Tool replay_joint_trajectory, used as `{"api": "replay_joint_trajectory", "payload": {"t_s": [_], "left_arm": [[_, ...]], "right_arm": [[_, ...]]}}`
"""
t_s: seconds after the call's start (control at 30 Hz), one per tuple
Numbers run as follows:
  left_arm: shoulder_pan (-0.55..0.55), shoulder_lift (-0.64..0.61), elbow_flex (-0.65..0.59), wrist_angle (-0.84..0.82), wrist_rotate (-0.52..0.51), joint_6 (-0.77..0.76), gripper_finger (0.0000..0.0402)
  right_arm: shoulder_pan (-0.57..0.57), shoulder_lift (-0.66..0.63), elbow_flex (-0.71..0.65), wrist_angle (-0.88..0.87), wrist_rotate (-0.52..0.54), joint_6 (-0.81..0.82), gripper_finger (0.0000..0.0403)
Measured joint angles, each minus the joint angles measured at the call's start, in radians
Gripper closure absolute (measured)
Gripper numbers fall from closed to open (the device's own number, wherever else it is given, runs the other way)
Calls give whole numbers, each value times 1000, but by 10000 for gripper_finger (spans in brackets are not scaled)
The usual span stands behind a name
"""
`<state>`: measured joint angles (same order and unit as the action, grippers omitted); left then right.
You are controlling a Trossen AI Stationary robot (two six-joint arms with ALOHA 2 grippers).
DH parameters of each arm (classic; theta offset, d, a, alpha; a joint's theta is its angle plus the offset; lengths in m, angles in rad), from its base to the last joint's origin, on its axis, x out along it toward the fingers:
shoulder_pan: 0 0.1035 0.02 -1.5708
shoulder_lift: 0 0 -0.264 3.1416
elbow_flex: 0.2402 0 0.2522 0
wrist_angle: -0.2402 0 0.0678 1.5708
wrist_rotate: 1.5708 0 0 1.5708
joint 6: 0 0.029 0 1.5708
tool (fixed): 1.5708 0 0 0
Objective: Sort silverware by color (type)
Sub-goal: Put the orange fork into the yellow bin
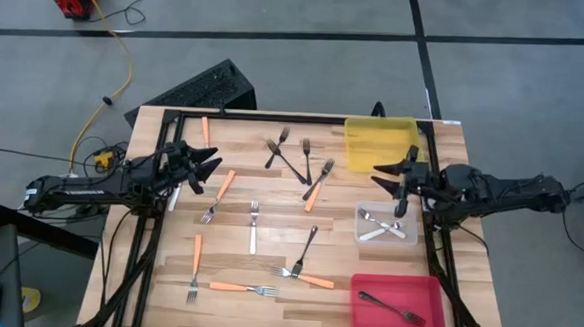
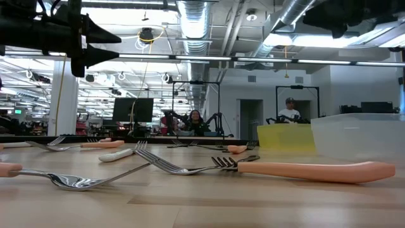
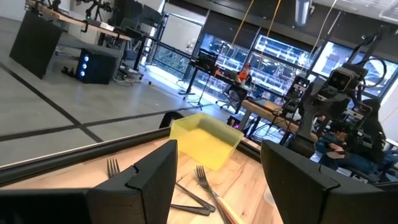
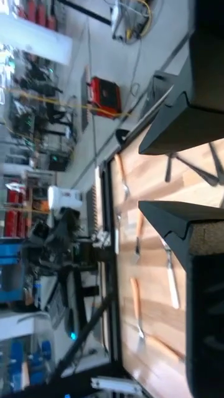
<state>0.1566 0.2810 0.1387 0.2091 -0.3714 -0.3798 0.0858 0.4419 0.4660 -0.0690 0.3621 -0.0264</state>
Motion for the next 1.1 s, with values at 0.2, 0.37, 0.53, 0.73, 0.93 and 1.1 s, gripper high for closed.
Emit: {"api": "replay_joint_trajectory", "payload": {"t_s": [0.2, 0.37, 0.53, 0.73, 0.93, 1.1], "left_arm": [[0, 0, 0, -5, 0, 0, 187], [0, 1, 0, -20, -1, 0, 187], [0, 0, 0, -20, -1, 0, 187], [0, 1, 0, -50, -5, -3, 187], [0, 0, 0, -57, -7, -29, 187], [0, 0, 0, -59, -21, -31, 187]], "right_arm": [[-39, -32, -131, 214, 5, -2, 248], [-61, -84, -155, 227, 4, 0, 248], [-68, -117, -155, 229, 4, 0, 248], [-67, -115, -155, 214, 4, 0, 248], [-67, -114, -156, 201, 4, 1, 248], [-69, -114, -156, 192, 5, -22, 248]]}}
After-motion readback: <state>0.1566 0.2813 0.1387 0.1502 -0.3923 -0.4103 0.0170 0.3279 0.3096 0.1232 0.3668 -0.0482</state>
